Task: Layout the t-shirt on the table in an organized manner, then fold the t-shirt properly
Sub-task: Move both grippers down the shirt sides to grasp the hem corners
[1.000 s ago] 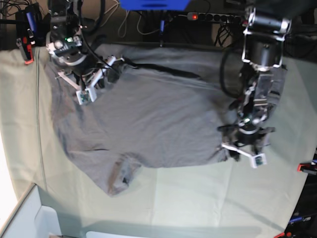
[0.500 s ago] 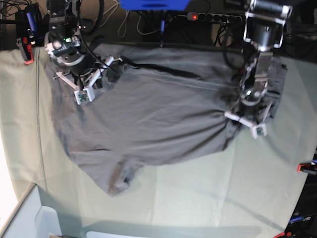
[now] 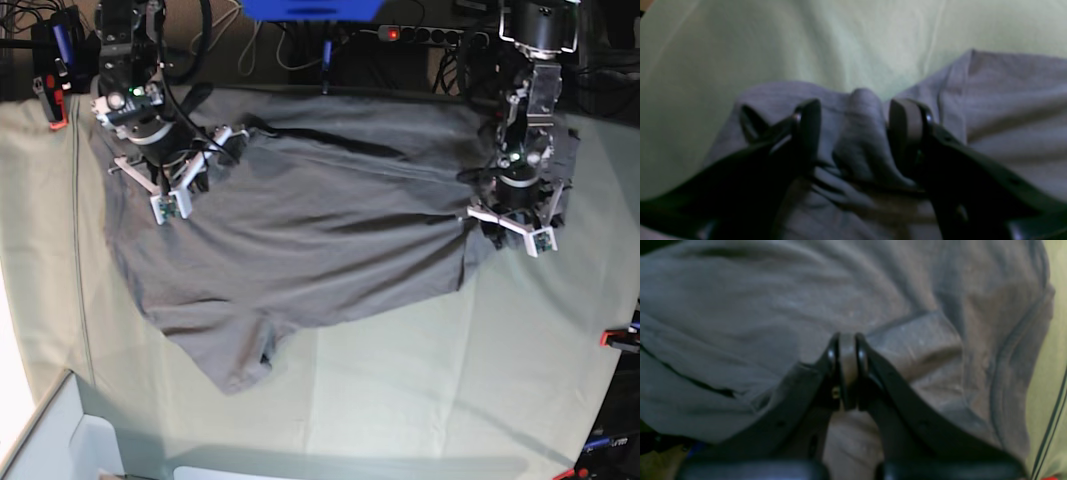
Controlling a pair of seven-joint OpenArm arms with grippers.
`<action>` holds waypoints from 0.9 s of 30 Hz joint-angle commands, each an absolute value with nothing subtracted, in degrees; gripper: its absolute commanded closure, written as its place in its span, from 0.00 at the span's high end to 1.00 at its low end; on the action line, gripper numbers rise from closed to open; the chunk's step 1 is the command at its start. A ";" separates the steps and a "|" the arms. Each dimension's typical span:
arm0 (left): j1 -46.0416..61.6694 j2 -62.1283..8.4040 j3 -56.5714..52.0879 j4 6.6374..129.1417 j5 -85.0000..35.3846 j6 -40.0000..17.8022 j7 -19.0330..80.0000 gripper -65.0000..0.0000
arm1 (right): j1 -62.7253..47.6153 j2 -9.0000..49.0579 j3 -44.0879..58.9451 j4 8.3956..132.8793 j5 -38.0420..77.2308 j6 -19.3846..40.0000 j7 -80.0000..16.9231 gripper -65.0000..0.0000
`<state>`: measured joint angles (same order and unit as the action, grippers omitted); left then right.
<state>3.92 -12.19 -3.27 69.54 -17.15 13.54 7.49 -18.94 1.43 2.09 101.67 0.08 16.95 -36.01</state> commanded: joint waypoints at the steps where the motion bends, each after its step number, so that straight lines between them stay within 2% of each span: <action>1: 2.68 -12.53 -3.56 70.64 -16.66 13.76 6.11 0.47 | -18.77 1.63 2.07 102.64 0.48 17.36 -35.03 0.00; 4: 1.63 -12.53 -3.82 70.64 -16.66 13.76 6.11 0.30 | -18.77 1.63 2.07 102.73 0.48 17.36 -35.03 0.00; 8: 0.31 -12.62 -3.91 70.64 -16.66 14.11 6.11 0.00 | -17.63 1.63 2.07 102.81 0.48 17.36 -35.03 0.00; 12: -0.92 -12.88 -3.91 70.64 -16.66 14.11 6.20 0.00 | -14.55 1.80 2.42 102.55 0.48 17.36 -35.03 0.00; 16: -3.30 -12.88 -4.18 70.64 -16.66 14.20 6.20 0.00 | -7.43 5.14 2.15 97.98 0.40 17.36 -35.03 0.00; 23: -8.40 -12.35 -9.63 70.29 -16.75 14.20 6.20 0.00 | 8.22 10.51 2.59 78.81 0.40 17.27 -34.59 0.29; 27: -10.77 -12.35 -10.95 66.68 -16.66 14.20 6.20 0.00 | 16.75 12.79 2.59 66.51 0.40 17.19 -34.33 0.40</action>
